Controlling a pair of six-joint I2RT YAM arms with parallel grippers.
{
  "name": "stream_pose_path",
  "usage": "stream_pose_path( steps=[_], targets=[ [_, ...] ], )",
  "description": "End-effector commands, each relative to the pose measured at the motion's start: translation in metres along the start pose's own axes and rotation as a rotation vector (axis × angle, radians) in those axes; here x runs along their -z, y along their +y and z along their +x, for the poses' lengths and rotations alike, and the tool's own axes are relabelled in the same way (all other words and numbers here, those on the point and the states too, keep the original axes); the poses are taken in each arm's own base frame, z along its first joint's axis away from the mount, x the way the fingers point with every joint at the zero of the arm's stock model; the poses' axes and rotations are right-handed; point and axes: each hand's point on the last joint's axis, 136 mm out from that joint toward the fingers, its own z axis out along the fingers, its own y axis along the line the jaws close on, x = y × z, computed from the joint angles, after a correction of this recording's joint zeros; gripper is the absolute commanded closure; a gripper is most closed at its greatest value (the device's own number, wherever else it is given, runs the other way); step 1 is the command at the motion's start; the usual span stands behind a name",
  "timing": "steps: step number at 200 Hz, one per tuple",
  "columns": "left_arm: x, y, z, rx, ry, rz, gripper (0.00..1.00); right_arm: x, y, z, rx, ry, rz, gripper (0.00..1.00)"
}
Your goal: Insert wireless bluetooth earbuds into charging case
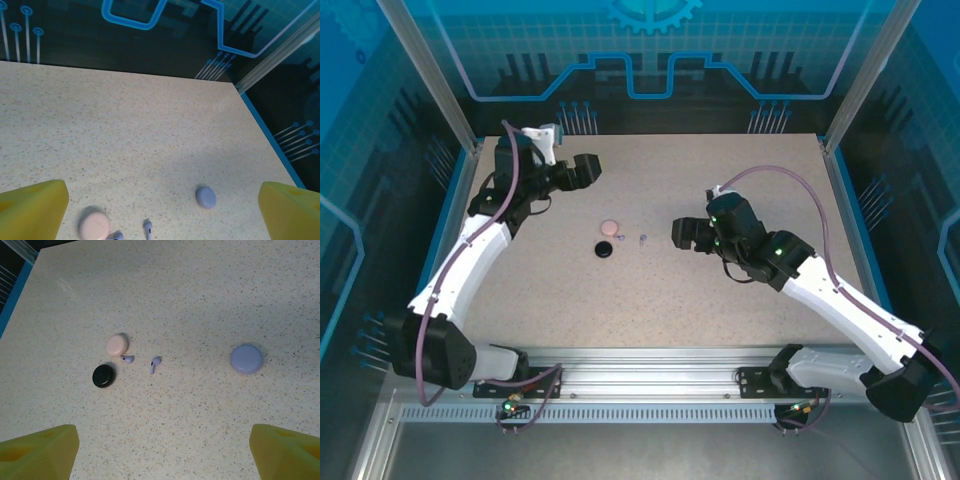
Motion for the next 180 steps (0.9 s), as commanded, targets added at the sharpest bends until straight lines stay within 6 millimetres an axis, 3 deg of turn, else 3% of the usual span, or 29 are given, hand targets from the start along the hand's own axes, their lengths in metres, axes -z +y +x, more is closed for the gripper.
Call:
stream_pose_path(
  steps=[1, 79, 117, 180],
  targets=[
    [0.016, 0.004, -0.018, 0.010, -0.117, -0.039, 0.01, -0.002, -0.006, -0.003, -0.006, -0.001, 0.032, 0.10],
    [0.044, -0.014, -0.042, 0.077, -0.267, 0.029, 0.01, -0.005, -0.010, -0.006, 0.010, -0.007, 0.050, 0.10],
    [0.062, -0.031, -0.046, -0.030, -0.338, 0.101, 0.01, -0.011, -0.016, -0.008, 0.000, 0.005, 0.074, 0.10],
    [0.070, -0.023, -0.041, -0.026, -0.374, 0.063, 0.01, -0.049, -0.035, 0.007, 0.005, 0.124, 0.165, 0.10]
  ],
)
